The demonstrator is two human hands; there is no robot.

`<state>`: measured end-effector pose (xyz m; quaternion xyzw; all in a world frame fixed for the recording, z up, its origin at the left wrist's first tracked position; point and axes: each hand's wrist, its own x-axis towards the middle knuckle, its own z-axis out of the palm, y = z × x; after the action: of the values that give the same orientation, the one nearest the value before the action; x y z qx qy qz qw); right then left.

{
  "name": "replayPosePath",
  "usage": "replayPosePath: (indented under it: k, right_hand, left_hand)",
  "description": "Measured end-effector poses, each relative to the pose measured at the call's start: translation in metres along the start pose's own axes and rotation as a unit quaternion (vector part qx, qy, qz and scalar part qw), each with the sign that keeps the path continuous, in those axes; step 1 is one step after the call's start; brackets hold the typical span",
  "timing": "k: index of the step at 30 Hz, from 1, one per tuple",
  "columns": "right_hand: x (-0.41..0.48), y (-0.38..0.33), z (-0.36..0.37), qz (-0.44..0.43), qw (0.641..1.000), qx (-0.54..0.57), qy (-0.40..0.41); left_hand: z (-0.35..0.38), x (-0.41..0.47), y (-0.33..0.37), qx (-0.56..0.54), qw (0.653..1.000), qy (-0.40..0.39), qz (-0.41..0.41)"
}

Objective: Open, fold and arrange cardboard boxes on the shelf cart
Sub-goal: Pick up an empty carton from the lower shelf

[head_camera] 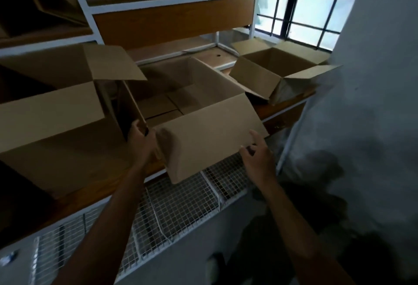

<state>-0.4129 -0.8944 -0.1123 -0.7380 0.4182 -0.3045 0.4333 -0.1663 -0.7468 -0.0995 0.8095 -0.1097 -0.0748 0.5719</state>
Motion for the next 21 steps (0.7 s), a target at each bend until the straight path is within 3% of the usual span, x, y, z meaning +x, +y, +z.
replayPosePath:
  k: [4, 9, 13, 16, 21]
  right_hand:
    - [0.072, 0.02, 0.006, 0.12, 0.991, 0.051, 0.04]
    - [0.153, 0.04, 0.003, 0.206, 0.97, 0.129, 0.033]
    - [0.215, 0.034, -0.013, 0.155, 0.987, 0.037, -0.007]
    - [0.255, 0.023, -0.014, 0.109, 0.992, 0.022, -0.051]
    - [0.292, 0.022, -0.012, 0.109, 0.984, 0.045, -0.13]
  left_hand:
    - [0.019, 0.031, -0.009, -0.02, 0.995, -0.016, -0.099]
    - [0.042, 0.064, 0.001, -0.018, 0.991, 0.011, -0.131]
    - [0.059, 0.085, 0.001, -0.056, 0.991, 0.045, -0.113]
    - [0.073, 0.088, 0.01, -0.063, 0.989, 0.047, -0.126]
    - [0.074, 0.086, 0.013, -0.068, 0.985, 0.041, -0.153]
